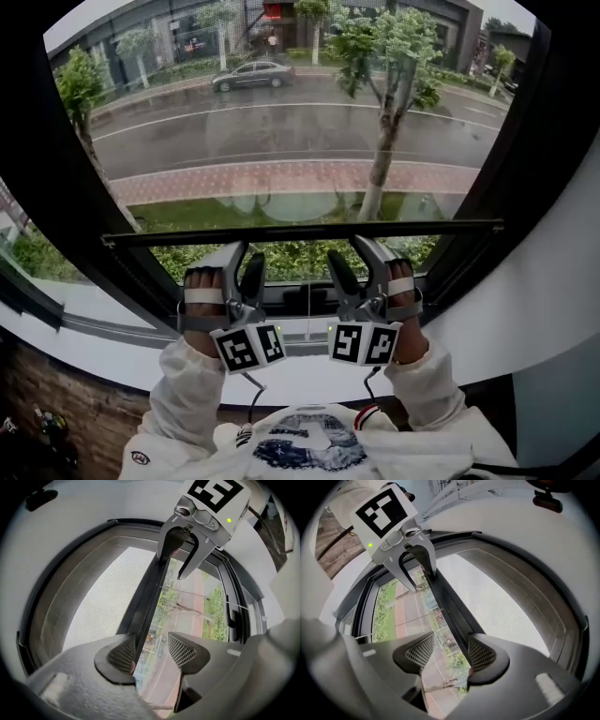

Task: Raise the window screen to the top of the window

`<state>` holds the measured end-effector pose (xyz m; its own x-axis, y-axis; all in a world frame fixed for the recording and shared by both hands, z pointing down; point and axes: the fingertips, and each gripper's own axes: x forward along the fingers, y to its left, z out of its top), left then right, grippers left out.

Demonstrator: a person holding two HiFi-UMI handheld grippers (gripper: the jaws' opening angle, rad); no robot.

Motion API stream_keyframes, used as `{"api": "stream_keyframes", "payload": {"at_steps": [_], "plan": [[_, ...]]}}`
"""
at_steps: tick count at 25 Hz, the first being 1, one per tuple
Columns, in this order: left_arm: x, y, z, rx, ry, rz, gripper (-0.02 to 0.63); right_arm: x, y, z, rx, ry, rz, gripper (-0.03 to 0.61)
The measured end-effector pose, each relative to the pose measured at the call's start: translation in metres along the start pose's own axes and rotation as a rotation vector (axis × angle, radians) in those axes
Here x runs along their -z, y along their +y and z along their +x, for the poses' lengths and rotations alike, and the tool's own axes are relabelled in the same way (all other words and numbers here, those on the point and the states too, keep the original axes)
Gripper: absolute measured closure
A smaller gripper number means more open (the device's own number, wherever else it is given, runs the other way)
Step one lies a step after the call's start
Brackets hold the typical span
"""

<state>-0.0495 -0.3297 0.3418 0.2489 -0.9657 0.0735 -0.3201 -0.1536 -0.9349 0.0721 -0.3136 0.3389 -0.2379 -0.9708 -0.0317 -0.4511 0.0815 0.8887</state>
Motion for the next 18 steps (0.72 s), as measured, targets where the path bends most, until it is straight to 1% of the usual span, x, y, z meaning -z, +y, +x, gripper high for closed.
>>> {"api": "stream_keyframes", "payload": {"at_steps": [12, 18], "plan": [[-0.006, 0.017, -0.001, -0.041, -0.027, 0.020, 0.394, -0.008, -0.016, 0.002, 0.054, -0.028, -0.013, 0.347], [-0.007, 0.026, -0.004, -0.091, -0.049, 0.027, 0.394, -0.014, -0.022, 0.000, 0.099, -0.045, -0.018, 0.347]]}}
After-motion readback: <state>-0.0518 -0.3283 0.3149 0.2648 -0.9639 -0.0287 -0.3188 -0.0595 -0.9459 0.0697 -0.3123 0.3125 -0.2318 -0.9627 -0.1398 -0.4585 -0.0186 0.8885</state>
